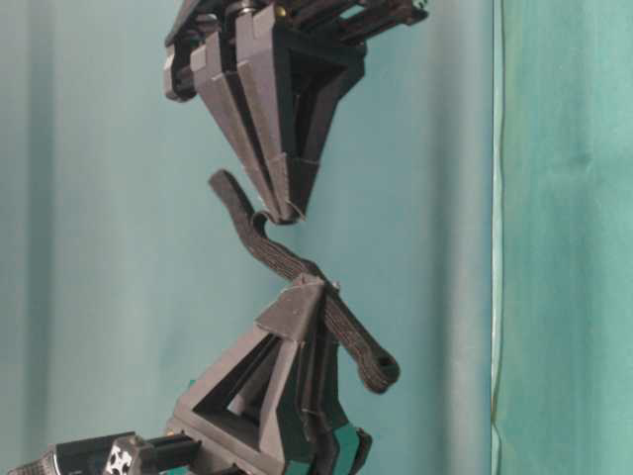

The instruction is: Peel off the Velcro with your right arm.

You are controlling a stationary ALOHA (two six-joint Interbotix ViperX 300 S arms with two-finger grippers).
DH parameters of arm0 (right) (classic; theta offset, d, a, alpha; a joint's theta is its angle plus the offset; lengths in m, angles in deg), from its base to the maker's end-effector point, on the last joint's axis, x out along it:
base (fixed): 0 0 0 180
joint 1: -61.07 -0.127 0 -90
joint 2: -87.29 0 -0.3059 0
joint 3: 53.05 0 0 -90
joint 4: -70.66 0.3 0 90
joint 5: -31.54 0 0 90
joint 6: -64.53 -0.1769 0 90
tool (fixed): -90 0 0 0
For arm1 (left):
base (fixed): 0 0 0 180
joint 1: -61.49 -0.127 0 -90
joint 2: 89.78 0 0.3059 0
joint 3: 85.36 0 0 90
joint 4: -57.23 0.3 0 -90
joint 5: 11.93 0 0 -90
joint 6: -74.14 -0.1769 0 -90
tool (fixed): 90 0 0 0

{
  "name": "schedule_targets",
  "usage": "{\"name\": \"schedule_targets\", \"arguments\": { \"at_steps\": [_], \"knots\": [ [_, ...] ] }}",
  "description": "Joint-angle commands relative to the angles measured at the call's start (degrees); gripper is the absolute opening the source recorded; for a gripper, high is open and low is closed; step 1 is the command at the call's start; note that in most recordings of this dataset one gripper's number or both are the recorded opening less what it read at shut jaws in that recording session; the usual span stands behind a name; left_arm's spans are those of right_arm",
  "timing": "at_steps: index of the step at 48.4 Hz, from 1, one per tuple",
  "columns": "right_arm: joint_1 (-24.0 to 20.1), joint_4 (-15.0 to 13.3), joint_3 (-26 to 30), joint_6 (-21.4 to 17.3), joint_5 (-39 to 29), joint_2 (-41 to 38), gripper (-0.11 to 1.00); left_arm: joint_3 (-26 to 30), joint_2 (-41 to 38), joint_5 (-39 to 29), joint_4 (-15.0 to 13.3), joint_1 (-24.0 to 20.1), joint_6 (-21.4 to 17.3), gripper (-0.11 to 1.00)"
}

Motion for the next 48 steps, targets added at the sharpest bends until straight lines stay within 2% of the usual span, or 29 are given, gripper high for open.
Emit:
{"name": "schedule_targets", "arguments": {
  "at_steps": [1,13,35,48],
  "knots": [
    [-0.88,0.09,1.58,-0.09,0.18,-0.18,-0.09,1.14,0.53,0.70,-0.09,0.00,-0.09,0.10],
    [-2.55,0.09,2.81,-0.09,-1.32,-1.93,-0.09,1.14,0.53,1.41,-0.09,-0.26,-0.18,0.10],
    [-5.80,0.09,5.98,-0.18,-8.96,-4.83,-0.09,1.23,0.62,1.93,-0.09,-0.35,-0.18,0.10],
    [-6.59,0.00,6.24,-0.26,-10.46,-5.63,-0.09,1.23,0.79,1.93,-0.09,-0.35,-0.18,0.10]
  ]
}}
